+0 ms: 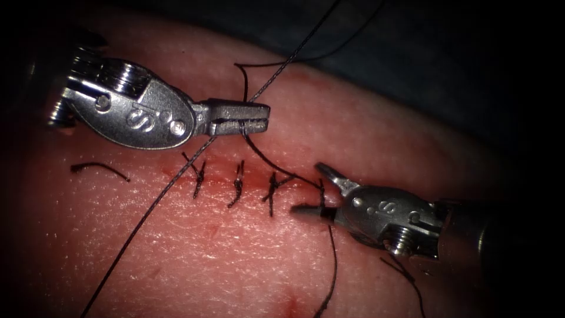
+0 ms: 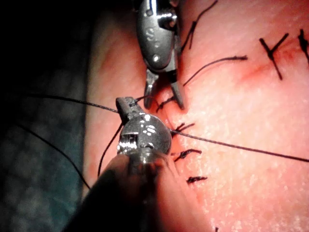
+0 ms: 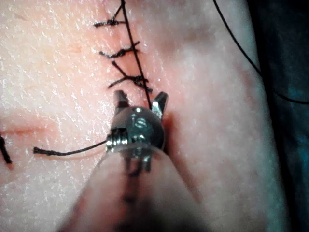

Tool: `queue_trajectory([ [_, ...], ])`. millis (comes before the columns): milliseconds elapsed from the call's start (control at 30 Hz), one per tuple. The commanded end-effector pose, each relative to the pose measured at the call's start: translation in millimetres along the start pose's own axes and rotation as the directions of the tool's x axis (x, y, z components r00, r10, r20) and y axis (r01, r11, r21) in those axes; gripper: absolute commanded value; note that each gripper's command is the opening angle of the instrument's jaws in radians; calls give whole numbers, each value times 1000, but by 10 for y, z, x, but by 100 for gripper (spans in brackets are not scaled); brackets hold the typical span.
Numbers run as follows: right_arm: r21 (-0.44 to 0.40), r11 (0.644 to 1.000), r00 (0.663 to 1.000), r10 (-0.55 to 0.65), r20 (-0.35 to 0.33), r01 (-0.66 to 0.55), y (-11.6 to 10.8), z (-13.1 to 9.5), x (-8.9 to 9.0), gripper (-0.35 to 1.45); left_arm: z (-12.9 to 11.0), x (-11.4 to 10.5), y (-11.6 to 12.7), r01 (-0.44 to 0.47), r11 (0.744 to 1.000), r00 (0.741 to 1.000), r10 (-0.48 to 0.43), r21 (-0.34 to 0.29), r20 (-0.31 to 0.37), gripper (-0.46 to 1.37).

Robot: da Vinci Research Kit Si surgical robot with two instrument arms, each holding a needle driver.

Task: Wound Closure
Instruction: Loop clockwise around the right gripper with the suture

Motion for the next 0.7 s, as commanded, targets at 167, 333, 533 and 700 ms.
queue_trajectory([
  [167,3,1000,1000,0,0,0,0,-1,0,117,1,0,0,1,1000,1000,-1,-3,-1,-35],
  [333,7,1000,1000,-1,-1,1,-3,-5,0,118,2,0,-2,2,1000,1000,-2,-3,-1,-35],
  [533,8,1000,1000,-1,-3,1,-10,-16,2,117,9,-1,-12,14,1000,1000,-14,-4,-1,-35],
  [700,18,1000,1000,-1,-6,1,-11,-21,3,118,13,0,-22,10,1000,1000,-10,-5,2,-35],
])
